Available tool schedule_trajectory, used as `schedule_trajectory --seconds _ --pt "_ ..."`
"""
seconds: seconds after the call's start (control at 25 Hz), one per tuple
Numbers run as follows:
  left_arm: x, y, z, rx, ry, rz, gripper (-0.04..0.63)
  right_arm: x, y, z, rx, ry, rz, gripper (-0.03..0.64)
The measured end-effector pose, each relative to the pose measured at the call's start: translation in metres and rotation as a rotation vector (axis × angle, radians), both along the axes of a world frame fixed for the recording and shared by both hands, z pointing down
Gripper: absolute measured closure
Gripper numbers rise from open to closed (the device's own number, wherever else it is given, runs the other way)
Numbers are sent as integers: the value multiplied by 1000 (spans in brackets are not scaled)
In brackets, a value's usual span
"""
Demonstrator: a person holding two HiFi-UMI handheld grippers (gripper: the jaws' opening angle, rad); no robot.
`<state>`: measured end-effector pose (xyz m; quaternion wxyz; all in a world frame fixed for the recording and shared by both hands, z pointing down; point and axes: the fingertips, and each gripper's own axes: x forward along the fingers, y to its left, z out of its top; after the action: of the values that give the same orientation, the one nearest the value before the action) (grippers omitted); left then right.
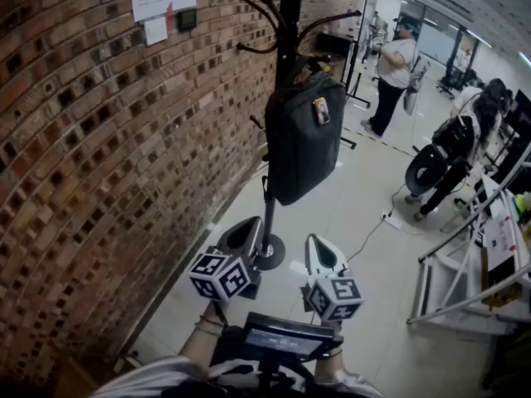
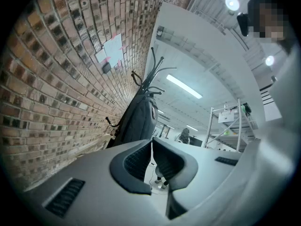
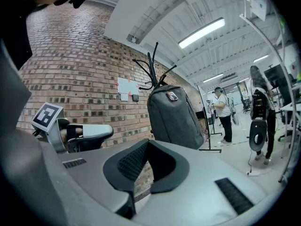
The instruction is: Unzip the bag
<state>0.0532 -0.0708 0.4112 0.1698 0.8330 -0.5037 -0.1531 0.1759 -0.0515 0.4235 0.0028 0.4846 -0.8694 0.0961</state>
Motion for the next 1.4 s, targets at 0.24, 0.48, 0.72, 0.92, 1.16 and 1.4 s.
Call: schedule_trajectory --seconds 0.24,0.48,0.72,0.92,1.16,1.4 --pt "3 -4 -6 10 -7 -20 584 3 -3 3 -3 4 -17 627" --pt "-1 -18 -8 29 17 -7 569 1 -15 5 -7 17 -14 627" --pt "-9 -45 -18 37 56 36 548 -8 -42 4 -3 27 4 627" --pt "-14 -77 -37 51 117 137 534 -19 -74 -7 17 21 34 627" --pt "-23 -120 -56 65 163 240 534 -31 -112 -12 38 12 75 627" --pt "-21 -155 -76 97 139 337 534 -38 -137 -17 43 5 139 627"
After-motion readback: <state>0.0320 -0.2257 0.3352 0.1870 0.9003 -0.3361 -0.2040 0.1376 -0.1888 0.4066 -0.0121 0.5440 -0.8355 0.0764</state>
